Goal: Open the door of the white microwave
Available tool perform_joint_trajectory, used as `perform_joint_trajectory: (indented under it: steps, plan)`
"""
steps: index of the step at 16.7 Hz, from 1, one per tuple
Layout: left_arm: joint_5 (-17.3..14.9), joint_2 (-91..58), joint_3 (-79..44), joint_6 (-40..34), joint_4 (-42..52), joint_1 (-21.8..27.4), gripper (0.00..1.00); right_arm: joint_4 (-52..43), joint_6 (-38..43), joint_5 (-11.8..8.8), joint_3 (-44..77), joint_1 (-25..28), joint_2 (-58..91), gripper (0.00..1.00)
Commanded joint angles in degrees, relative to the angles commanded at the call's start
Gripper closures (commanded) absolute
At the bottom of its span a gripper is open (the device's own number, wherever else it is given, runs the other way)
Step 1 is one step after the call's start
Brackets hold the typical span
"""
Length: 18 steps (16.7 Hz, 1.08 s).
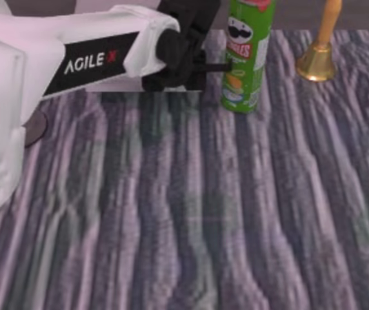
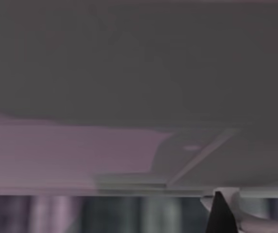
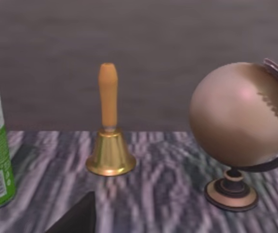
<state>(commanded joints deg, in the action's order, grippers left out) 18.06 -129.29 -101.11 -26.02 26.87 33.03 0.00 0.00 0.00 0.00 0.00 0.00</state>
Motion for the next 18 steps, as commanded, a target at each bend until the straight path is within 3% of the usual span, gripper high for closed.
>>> perform_joint_trajectory:
  steps: [7,18]
  plan:
    - [1.87,3.72,5.64,-1.26,-3.48,-0.26,1.0,0.0,0.0,0.0,0.0,0.0,0.0,0.0]
    - [1.88,3.73,5.67,-1.27,-3.49,-0.27,1.0,0.0,0.0,0.0,0.0,0.0,0.0,0.0]
